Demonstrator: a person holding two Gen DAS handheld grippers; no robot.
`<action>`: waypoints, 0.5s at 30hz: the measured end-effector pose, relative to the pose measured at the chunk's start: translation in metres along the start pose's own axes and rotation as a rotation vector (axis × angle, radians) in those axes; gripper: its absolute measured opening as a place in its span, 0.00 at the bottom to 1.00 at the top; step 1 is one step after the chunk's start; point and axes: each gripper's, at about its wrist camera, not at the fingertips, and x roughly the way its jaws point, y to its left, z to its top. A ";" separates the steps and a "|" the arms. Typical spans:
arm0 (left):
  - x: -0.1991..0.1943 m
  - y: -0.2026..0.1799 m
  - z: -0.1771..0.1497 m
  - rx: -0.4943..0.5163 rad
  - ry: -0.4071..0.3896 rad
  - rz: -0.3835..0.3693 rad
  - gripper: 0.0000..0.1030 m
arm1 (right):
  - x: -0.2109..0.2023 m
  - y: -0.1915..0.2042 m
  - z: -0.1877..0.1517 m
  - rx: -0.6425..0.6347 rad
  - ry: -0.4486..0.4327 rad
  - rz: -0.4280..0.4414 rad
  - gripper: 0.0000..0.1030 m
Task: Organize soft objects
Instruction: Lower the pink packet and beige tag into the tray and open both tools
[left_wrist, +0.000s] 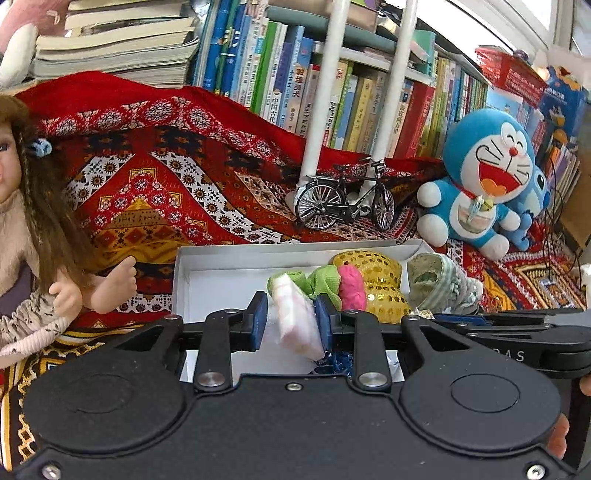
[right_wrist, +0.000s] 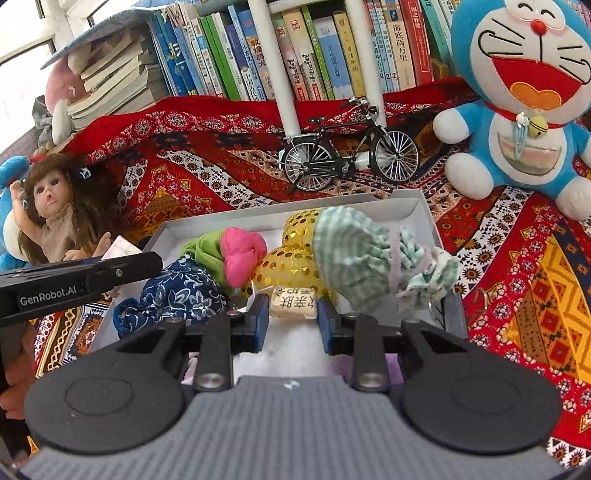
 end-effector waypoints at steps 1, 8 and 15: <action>0.000 -0.001 -0.001 0.005 -0.001 0.003 0.26 | 0.000 0.000 0.000 0.003 -0.002 0.003 0.33; -0.001 -0.005 -0.004 0.028 -0.015 0.015 0.29 | -0.003 -0.005 -0.002 0.029 -0.016 0.034 0.36; -0.005 -0.008 -0.007 0.046 -0.028 0.027 0.39 | -0.009 -0.006 -0.004 0.042 -0.034 0.062 0.57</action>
